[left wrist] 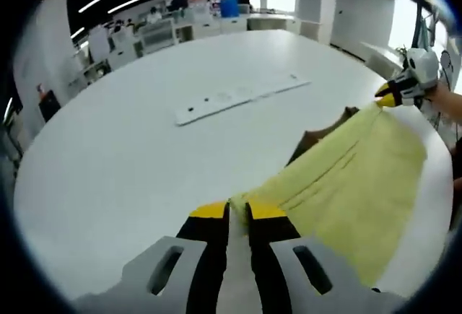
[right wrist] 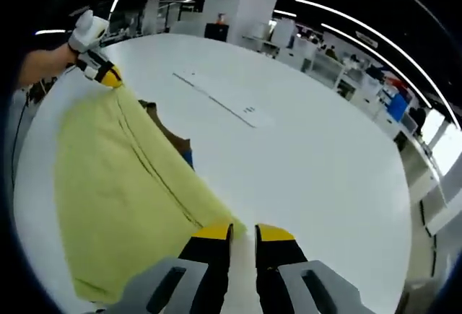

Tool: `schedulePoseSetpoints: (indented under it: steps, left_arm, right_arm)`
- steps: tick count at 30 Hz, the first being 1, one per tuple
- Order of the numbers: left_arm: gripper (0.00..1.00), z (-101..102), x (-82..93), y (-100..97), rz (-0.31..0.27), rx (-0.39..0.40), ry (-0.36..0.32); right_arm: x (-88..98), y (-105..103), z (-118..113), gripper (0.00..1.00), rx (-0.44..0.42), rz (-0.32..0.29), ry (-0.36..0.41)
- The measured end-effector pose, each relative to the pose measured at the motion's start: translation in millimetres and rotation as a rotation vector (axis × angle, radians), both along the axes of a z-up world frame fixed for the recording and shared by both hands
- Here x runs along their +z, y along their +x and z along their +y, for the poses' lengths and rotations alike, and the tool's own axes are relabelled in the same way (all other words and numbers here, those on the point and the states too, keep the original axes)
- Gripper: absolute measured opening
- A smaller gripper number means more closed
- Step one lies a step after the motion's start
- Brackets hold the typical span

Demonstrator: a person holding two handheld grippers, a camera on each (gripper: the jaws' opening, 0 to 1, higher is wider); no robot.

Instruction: Fold the garment on the visible template until the final outline fits inside the template.

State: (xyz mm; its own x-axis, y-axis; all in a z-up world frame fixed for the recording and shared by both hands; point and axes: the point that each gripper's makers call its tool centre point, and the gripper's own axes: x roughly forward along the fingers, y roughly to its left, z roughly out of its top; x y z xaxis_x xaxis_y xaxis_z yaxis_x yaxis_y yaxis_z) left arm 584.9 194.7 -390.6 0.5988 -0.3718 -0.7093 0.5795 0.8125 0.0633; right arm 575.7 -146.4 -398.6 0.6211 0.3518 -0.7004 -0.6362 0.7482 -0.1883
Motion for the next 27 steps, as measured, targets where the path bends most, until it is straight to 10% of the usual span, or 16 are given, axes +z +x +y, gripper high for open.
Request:
schedulePoseSetpoints:
  steps: [14, 27]
  left_arm:
    - [0.16, -41.5, -3.4, -21.4, -0.043, -0.316, 0.009]
    - [0.12, -31.8, -23.3, -9.9, -0.042, -0.321, 0.143]
  right_arm:
    - [-10.4, -24.1, 45.6, 0.17, 0.272, 0.018, -0.019]
    - [-19.0, -17.1, 38.8, 0.16, 0.287, 0.007, -0.11]
